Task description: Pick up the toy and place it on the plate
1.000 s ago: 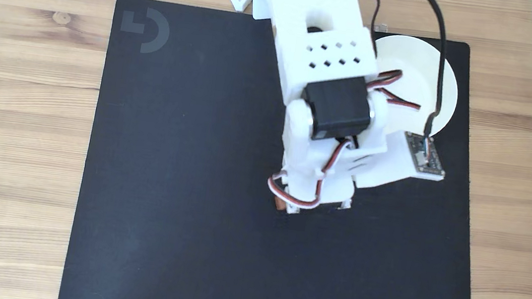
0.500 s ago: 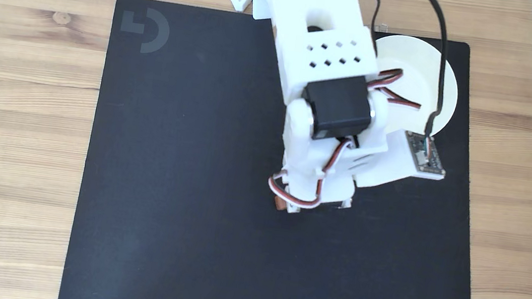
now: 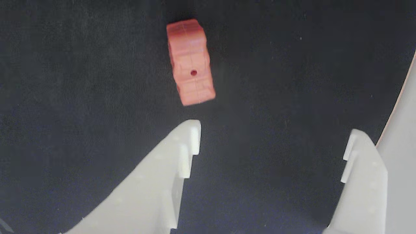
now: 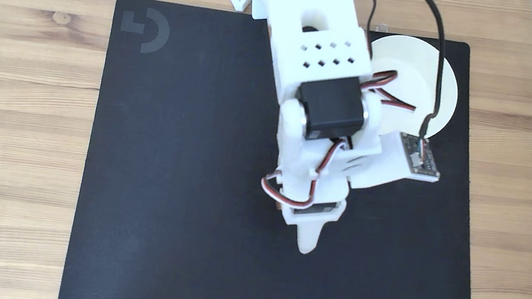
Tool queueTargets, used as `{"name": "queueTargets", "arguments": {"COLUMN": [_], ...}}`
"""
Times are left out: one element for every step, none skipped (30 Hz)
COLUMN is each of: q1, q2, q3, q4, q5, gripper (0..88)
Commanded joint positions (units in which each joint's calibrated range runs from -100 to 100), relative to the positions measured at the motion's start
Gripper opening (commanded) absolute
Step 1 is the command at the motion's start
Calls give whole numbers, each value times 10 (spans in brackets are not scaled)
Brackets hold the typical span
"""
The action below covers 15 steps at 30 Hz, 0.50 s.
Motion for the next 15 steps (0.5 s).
{"name": "queueTargets", "arguments": {"q1": [8, 8, 8, 8, 8, 7, 6, 6, 5, 4, 4, 4, 4, 3, 3], "q2": [-2, -2, -2, -2, -2, -2, -2, -2, -2, -2, -2, -2, -2, -2, -2], "q3": [-23, -23, -23, -23, -23, -23, -23, -23, -23, -22, -19, -18, -18, -18, -18], "q4": [-1, -1, -1, -1, -1, -1, 0, 0, 2, 3, 4, 4, 4, 4, 5], "q5": [-2, -2, -2, -2, -2, -2, -2, -1, 2, 3, 3, 3, 3, 4, 4], "gripper": [309, 309, 309, 309, 309, 309, 309, 309, 309, 309, 309, 309, 309, 309, 309]}}
